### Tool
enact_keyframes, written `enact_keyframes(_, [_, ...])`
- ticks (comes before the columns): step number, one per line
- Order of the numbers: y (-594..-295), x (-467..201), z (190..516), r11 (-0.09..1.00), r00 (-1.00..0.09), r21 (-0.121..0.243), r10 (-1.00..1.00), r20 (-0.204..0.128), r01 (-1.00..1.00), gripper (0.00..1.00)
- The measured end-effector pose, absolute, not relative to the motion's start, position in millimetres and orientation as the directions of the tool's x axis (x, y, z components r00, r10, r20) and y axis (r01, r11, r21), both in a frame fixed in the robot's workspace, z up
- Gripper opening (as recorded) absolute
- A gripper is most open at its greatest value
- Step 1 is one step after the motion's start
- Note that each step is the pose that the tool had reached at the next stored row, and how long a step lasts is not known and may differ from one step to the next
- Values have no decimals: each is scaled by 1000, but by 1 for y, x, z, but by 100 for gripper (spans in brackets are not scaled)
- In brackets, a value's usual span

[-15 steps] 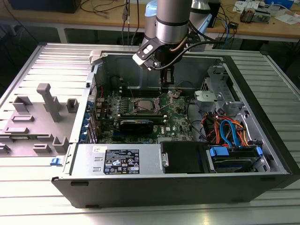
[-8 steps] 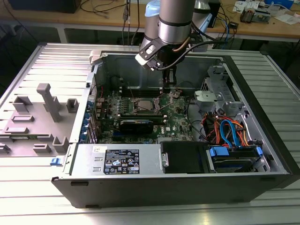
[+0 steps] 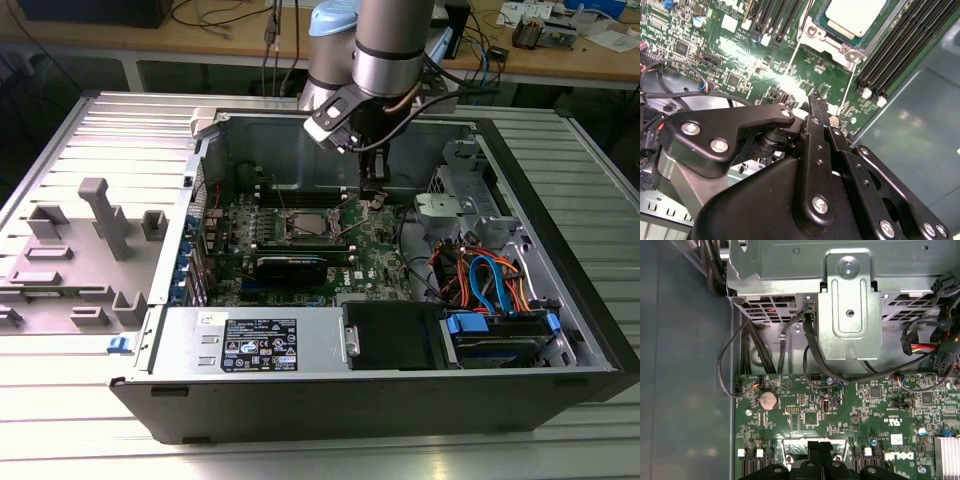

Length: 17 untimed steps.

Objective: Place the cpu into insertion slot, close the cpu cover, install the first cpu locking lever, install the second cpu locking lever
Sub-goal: 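Close the cpu cover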

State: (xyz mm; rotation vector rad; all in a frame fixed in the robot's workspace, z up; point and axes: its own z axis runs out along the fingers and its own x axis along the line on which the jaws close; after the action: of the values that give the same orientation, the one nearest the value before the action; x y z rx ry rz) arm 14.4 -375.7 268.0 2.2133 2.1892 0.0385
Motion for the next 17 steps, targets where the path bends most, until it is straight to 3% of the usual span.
enact_keyframes(17, [-376,27,267,-11,11,37,1000,-2,999,11])
